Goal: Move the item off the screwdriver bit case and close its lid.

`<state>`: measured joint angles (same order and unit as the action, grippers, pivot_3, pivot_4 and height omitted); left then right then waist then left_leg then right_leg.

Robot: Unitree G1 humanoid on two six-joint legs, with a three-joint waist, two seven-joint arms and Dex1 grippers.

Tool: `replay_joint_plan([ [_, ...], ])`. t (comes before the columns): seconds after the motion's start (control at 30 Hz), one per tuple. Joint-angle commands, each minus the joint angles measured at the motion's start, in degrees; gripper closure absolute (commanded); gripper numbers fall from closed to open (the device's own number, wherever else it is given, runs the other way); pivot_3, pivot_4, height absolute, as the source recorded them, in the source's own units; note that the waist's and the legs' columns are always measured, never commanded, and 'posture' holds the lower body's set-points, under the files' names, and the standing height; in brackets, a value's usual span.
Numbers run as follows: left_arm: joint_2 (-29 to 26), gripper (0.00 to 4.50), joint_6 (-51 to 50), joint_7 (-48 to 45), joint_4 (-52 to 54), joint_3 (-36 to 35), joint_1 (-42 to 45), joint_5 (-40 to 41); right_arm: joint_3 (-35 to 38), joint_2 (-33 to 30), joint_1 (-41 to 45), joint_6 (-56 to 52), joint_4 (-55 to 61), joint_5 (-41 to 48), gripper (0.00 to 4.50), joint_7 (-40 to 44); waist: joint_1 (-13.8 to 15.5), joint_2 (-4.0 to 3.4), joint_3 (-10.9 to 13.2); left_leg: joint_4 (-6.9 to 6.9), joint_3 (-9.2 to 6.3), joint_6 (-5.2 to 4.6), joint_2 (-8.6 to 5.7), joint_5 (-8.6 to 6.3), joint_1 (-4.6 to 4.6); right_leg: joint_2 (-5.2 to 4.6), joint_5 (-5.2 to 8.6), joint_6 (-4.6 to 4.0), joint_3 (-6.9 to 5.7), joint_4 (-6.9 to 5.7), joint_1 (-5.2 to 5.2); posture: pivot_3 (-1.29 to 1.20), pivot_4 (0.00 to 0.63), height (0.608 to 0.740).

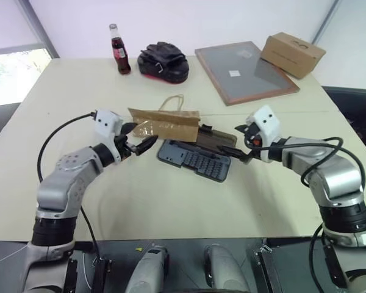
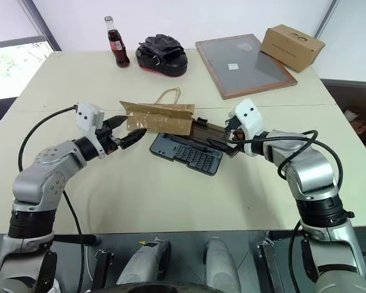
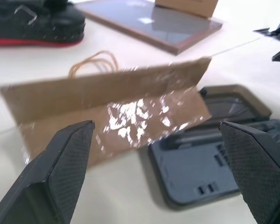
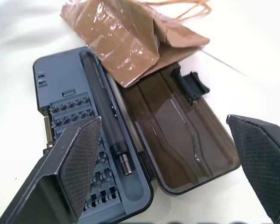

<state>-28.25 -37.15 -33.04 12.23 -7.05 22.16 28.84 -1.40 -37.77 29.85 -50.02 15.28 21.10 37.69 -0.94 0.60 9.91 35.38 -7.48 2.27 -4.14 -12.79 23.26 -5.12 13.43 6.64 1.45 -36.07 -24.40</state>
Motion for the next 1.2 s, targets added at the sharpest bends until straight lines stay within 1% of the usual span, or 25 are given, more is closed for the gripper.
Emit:
replay_joint_plan([
  [0.03, 0.0, 0.06, 0.9, 0.6, 1.8, -1.5, 0.0, 0.4, 1.8, -0.9, 1.7, 0.8, 2.5, 0.7, 0.00, 0.5, 0.0, 0.00, 0.0, 0.00, 0.00, 0.00, 0.00, 0.00, 0.00, 0.00, 0.00, 0.00, 0.00, 0.00, 0.00, 0.00, 0.150, 0.740],
  [0.13, 1.1, 0.06, -0.6, 1.3, 2.5, -2.6, 0.5, 2.5, 1.9, -1.1, 2.3, 0.8, 2.2, 0.7, 0.00, 0.8, 0.2, 0.00, 0.0, 0.01, 0.00, 0.00, 0.01, 0.00, 0.01, -0.01, 0.00, 0.00, 0.00, 0.00, 0.00, 0.00, 0.150, 0.740],
  [0.43, 1.0, 0.06, 0.6, 1.7, 2.2, -1.9, 0.3, 1.8, 1.7, -0.5, 5.5, 2.8, -0.8, -0.1, 0.00, 0.6, 0.2, 0.00, 0.0, 0.02, 0.00, 0.00, 0.00, 0.00, 0.01, -0.02, 0.00, 0.00, 0.00, 0.00, 0.00, 0.00, 0.150, 0.740],
  [0.57, 1.3, 0.06, 1.1, 1.8, 2.1, -1.6, 0.2, 1.6, 0.9, -0.1, 6.5, 4.1, -1.9, -0.6, 0.00, 0.5, 0.1, 0.00, 0.0, 0.02, 0.00, 0.00, 0.00, 0.00, 0.01, -0.02, 0.00, 0.00, 0.00, 0.00, 0.00, 0.00, 0.150, 0.740],
  [0.8, 2.0, 0.06, 2.1, 1.8, 0.9, -0.3, 0.5, 0.7, -2.2, 2.4, 9.7, 8.8, -7.5, -3.7, 0.00, 0.4, 0.1, 0.00, 0.0, 0.02, 0.00, 0.00, -0.01, 0.00, 0.01, -0.01, 0.00, -0.01, 0.00, 0.00, 0.00, 0.00, 0.150, 0.740],
  [0.9, 2.9, 0.06, 2.9, 2.4, 0.0, -0.1, 1.0, -0.3, -3.8, 5.2, 11.7, 11.9, -11.2, -5.3, 0.00, -0.1, 0.0, 0.00, 0.0, 0.02, 0.00, 0.00, -0.01, 0.00, 0.00, 0.00, 0.00, -0.01, 0.00, 0.00, 0.00, 0.00, 0.150, 0.740],
  [1.0, 3.9, 0.06, 4.0, 3.0, -1.0, 0.3, 1.0, -1.6, -5.8, 9.6, 14.5, 15.5, -16.2, -6.9, 0.00, -0.3, -0.2, 0.00, 0.0, 0.02, 0.03, 0.01, -0.02, 0.01, -0.02, 0.02, -0.01, -0.01, 0.01, -0.01, 0.00, 0.00, 0.150, 0.740],
  [1.2, 5.2, 0.06, 5.4, 4.2, -1.5, 0.7, 0.9, -3.1, -9.6, 17.9, 20.6, 25.2, -30.7, -10.9, 0.00, 0.9, -0.2, 0.00, 0.0, 0.01, 0.01, 0.04, -0.03, 0.03, -0.02, 0.04, -0.03, -0.03, 0.02, -0.07, -0.05, 0.00, 0.150, 0.740],
])
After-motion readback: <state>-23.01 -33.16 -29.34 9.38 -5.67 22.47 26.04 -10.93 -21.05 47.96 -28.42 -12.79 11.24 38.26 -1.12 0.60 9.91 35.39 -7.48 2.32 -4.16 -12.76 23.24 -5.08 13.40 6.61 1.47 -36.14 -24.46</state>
